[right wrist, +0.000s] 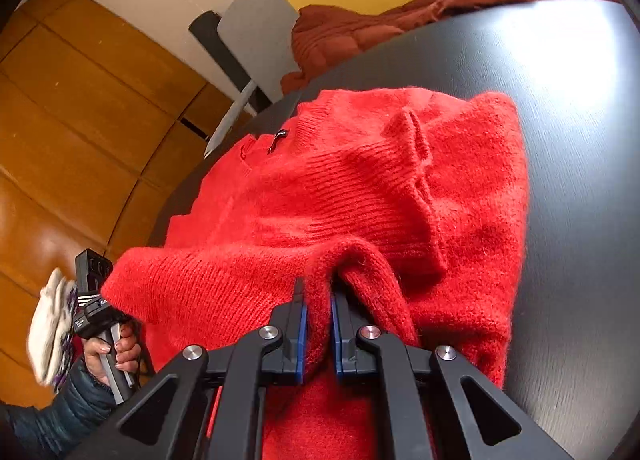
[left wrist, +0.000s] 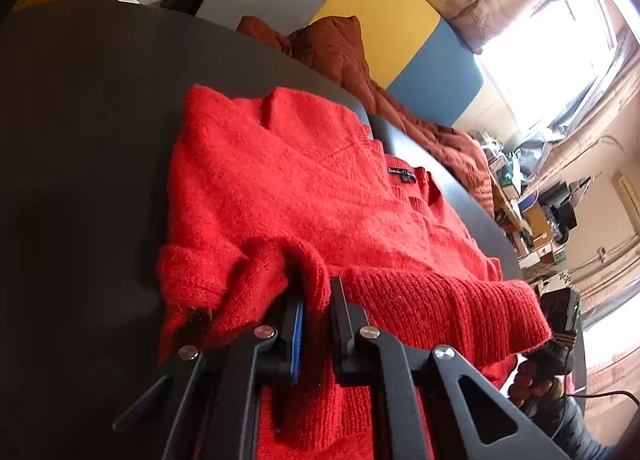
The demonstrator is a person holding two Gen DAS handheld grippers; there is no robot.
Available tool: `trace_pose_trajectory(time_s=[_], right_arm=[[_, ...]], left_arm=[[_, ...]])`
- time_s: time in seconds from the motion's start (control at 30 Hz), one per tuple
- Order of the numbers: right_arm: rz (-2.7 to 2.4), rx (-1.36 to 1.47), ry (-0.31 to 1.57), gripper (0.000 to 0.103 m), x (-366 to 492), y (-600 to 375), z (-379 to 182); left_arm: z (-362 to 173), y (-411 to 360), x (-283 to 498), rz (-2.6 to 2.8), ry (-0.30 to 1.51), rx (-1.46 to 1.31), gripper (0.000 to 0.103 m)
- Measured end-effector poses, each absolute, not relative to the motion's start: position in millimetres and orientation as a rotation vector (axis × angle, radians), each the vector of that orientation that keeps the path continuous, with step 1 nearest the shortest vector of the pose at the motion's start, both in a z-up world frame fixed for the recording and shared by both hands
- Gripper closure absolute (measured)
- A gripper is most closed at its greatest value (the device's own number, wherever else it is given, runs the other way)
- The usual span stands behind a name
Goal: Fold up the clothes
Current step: 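Lay the held hem onto the collar with both tools and open them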
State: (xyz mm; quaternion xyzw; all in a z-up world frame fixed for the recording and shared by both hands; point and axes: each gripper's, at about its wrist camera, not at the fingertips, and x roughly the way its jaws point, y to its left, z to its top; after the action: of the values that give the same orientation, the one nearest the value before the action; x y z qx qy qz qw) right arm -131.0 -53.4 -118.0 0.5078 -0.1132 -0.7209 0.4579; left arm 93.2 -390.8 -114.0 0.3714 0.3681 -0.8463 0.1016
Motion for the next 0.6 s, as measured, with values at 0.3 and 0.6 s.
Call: trace_pose_trajectory(time_s=[0.3, 0.6], right_arm=[[-1.634, 1.256, -0.460, 0.053, -69, -16, -112], [-1.533, 1.261, -0.378, 0.025, -48, -47, -102]], left_arm=[[-97, -380, 162, -2.542, 1.379, 0.925, 0.075], [-107, -371, 148, -2.559, 1.472, 1.068, 0.069]])
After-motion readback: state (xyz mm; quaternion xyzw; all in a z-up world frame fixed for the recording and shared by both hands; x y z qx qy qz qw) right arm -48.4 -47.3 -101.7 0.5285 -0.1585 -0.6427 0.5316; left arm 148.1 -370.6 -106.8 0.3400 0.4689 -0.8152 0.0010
